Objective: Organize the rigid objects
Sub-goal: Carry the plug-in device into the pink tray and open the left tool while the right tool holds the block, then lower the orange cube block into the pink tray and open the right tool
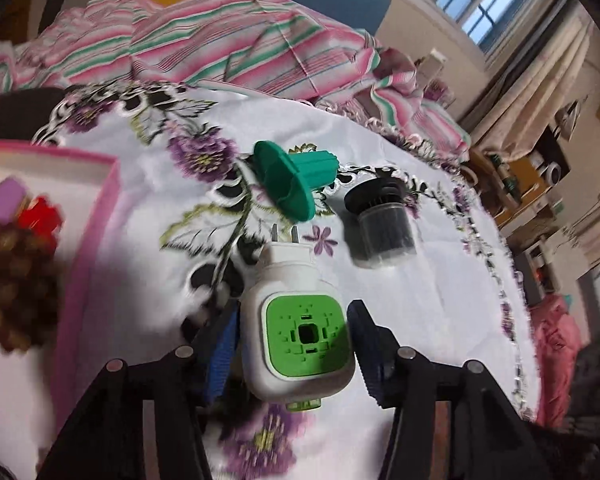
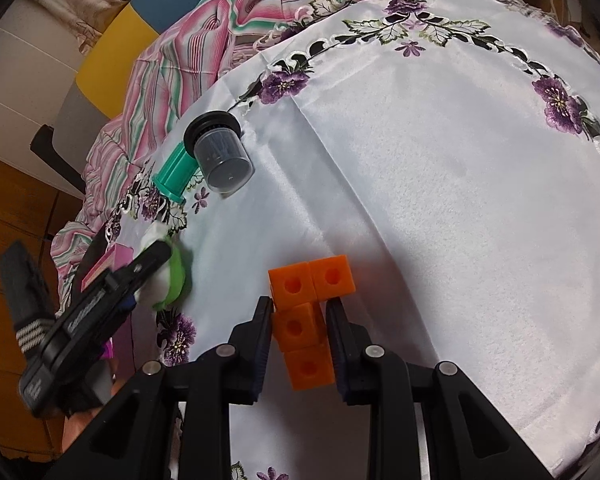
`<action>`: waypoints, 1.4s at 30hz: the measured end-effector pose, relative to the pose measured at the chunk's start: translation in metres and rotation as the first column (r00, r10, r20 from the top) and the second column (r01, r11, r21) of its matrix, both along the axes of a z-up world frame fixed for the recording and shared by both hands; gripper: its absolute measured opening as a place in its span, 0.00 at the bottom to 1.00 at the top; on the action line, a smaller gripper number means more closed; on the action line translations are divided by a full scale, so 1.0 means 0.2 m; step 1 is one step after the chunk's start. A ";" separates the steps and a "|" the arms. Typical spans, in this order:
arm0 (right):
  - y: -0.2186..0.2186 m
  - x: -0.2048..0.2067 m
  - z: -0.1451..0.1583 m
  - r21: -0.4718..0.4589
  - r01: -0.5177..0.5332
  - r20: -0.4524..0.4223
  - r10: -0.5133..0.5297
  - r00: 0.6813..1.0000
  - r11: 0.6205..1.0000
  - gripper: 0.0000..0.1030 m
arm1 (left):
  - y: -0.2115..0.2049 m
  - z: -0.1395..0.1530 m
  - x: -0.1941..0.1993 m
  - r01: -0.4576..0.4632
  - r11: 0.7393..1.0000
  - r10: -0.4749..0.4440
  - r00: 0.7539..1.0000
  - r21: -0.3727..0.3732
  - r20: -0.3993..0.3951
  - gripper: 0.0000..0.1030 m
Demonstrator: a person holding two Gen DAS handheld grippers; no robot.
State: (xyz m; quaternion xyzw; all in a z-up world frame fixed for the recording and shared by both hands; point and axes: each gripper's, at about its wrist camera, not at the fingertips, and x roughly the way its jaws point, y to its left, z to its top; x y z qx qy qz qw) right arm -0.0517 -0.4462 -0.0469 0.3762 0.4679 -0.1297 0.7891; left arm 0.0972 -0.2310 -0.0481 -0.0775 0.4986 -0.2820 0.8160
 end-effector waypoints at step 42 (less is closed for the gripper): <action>1.38 0.42 0.22 -0.025 -0.515 0.159 0.512 0.844 0.857 0.26 | 1.38 0.21 -0.32 -0.359 0.929 0.328 0.911 0.090 0.249 0.54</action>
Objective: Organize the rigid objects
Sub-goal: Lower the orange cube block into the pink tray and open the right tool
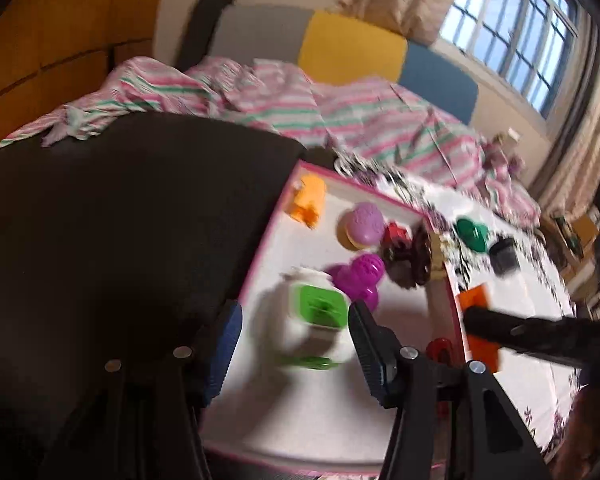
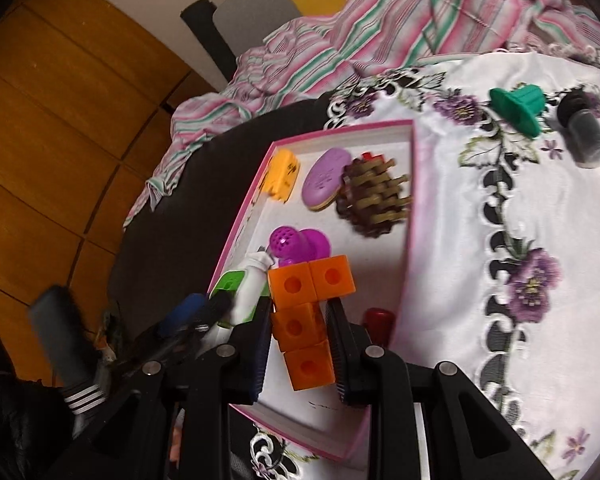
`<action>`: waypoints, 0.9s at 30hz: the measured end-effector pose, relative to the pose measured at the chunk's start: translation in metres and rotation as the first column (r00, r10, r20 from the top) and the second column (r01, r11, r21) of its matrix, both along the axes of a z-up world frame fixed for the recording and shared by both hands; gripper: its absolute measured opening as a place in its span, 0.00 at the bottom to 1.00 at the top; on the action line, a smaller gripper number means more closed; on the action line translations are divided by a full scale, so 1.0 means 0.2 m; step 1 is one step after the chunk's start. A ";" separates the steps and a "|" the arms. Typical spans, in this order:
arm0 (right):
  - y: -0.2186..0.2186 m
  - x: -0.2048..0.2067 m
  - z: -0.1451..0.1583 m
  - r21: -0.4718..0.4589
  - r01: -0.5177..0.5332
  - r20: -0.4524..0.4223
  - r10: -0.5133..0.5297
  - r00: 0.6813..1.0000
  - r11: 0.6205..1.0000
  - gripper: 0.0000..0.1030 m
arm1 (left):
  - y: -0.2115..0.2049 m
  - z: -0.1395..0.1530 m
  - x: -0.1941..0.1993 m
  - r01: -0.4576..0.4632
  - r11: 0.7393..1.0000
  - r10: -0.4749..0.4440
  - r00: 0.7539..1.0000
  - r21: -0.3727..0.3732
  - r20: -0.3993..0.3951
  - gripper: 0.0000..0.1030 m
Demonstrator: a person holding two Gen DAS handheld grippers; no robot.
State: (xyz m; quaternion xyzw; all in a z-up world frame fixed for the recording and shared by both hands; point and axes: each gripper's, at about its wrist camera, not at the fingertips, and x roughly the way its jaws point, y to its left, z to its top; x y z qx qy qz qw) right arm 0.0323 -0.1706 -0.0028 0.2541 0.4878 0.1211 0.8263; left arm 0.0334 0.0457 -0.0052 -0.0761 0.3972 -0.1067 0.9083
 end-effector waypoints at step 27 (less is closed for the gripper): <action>0.08 0.02 -0.02 -0.204 0.048 0.094 -0.029 0.995 0.978 0.52 | 0.14 0.02 -0.13 -0.066 0.990 0.060 0.997 -0.127 -0.047 0.54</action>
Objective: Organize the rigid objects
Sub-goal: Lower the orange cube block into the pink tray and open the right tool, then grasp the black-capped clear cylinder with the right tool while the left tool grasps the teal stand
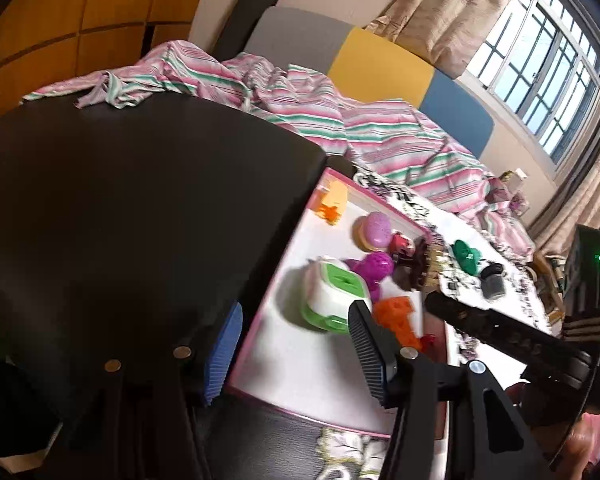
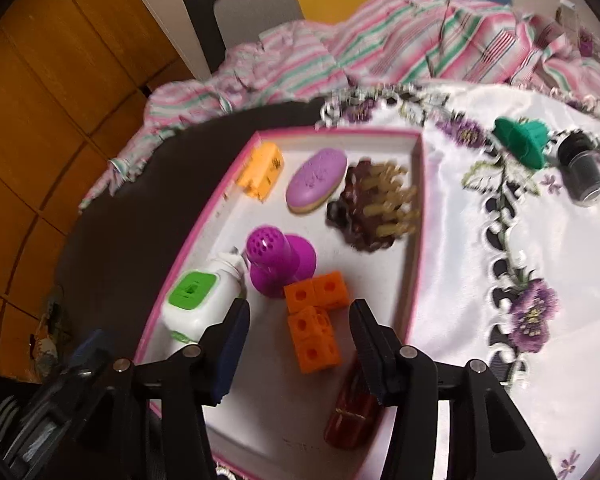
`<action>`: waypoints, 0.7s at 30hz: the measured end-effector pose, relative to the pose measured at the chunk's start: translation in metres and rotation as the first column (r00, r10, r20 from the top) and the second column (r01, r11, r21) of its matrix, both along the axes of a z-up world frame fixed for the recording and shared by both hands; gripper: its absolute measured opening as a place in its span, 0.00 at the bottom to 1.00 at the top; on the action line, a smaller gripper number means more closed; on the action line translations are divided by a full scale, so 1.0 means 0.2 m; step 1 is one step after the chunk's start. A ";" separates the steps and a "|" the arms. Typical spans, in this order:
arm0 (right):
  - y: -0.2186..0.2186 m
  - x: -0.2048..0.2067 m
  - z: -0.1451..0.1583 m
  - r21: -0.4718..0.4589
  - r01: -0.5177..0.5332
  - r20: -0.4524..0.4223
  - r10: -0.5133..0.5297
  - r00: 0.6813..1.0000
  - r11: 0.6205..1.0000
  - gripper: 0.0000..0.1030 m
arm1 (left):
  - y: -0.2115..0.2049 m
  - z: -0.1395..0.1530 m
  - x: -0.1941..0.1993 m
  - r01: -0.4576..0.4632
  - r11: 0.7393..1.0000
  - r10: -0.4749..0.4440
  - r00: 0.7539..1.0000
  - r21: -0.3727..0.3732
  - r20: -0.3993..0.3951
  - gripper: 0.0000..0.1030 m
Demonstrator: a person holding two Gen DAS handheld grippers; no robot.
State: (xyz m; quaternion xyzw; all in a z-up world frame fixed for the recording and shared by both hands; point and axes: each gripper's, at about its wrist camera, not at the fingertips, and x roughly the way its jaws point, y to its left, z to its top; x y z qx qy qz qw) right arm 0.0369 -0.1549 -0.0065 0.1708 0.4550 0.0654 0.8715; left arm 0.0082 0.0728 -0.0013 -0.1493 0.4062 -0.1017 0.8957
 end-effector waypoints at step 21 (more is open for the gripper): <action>-1.18 0.21 -0.03 -0.223 0.379 0.071 -0.373 0.925 0.898 0.52 | -0.55 0.06 0.01 0.243 0.970 -0.243 0.970 0.029 -0.010 0.54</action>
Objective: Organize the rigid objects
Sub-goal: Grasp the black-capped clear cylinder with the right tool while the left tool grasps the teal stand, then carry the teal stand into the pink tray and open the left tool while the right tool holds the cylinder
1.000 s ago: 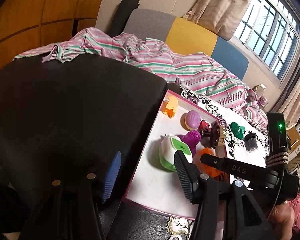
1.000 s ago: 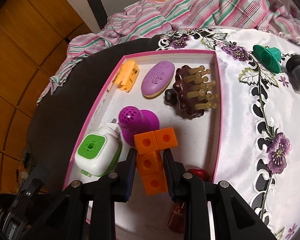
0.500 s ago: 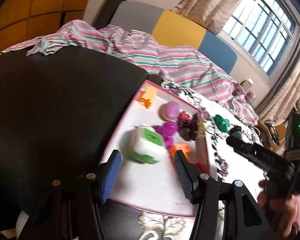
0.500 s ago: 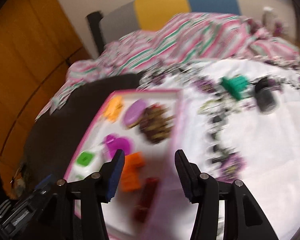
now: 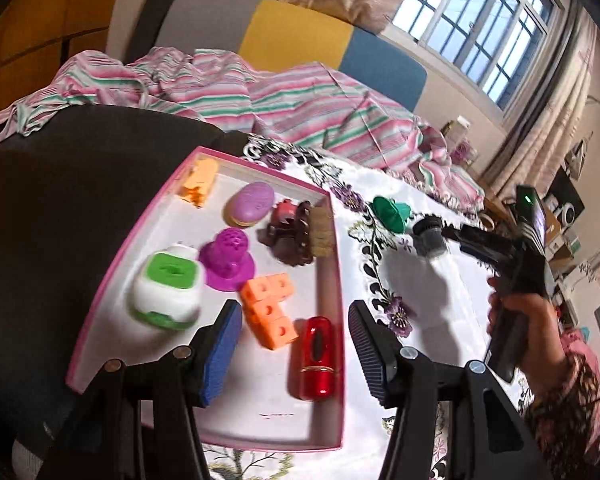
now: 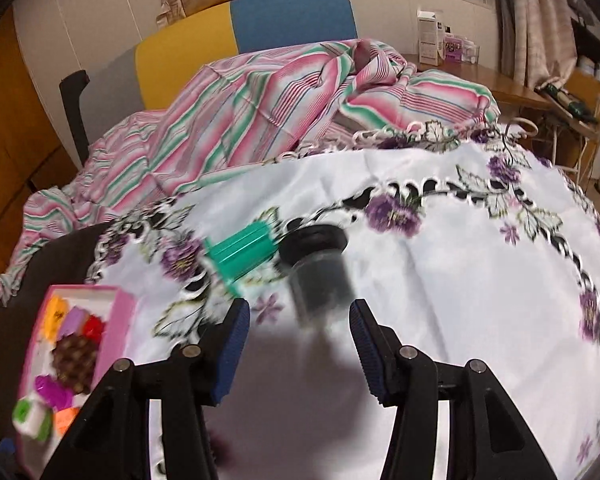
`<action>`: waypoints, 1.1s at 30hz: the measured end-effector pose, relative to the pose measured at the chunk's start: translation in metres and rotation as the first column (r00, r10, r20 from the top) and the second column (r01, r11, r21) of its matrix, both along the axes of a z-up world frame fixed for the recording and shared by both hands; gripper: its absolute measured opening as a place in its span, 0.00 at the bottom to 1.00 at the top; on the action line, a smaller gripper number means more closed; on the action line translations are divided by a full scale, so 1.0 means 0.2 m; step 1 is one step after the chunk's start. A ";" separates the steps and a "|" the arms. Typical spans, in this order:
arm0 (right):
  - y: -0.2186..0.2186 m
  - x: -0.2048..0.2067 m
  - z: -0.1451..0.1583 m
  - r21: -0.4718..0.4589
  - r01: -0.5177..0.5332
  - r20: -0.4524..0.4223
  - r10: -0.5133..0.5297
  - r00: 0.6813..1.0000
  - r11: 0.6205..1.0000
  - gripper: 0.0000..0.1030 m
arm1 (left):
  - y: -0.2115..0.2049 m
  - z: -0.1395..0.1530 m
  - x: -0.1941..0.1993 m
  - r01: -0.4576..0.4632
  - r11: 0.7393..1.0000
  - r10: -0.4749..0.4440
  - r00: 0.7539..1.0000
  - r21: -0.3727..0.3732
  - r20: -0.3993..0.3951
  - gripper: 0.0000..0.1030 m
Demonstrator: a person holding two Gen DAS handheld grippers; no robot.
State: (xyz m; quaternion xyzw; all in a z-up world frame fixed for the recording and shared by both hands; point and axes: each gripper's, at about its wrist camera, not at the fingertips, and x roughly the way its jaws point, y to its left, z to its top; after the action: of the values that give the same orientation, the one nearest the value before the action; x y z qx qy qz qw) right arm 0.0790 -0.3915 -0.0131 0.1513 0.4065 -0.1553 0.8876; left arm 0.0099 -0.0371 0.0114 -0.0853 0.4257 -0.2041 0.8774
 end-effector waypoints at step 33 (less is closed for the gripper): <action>-0.29 -0.08 -0.19 0.371 0.073 -0.182 -0.004 0.983 0.926 0.41 | -1.65 -0.27 0.93 0.450 0.750 -0.456 0.883 0.484 -0.114 0.63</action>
State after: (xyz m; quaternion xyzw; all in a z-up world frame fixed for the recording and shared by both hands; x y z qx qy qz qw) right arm 0.0630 -0.4495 -0.0508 0.3121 0.5032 -0.1048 0.7990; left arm 0.1950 -0.3665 -0.0423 0.2501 0.4666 -0.2943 0.7957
